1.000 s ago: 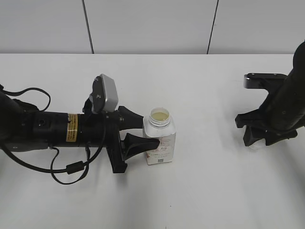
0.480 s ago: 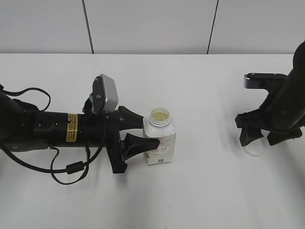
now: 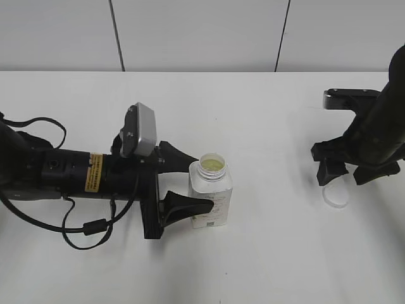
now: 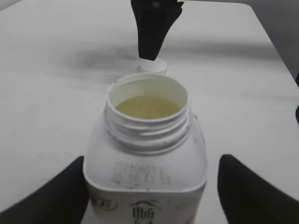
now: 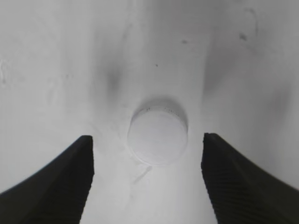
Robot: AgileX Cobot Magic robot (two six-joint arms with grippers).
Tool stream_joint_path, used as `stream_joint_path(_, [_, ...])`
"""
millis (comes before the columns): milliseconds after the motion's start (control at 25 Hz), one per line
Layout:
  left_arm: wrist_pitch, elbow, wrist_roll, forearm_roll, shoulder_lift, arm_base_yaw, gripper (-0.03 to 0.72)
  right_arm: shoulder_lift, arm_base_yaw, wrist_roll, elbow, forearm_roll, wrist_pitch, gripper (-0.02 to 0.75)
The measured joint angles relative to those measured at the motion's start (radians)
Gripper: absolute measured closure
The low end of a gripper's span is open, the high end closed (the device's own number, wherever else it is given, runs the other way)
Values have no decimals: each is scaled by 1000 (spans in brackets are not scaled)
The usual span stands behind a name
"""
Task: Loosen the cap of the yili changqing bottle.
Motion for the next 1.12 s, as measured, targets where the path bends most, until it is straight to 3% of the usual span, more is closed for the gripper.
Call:
stream_joint_path(280, [-7, 0, 0, 91, -3, 64, 167, 0, 0, -2, -32, 0, 28, 174])
stream_joint_path(640, [50, 1, -111, 342, -45, 191, 165, -30, 0, -7, -35, -6, 31, 174])
stream_joint_path(1120, [250, 2, -175, 350, -248, 303, 189, -76, 0, -11, -36, -33, 31, 174])
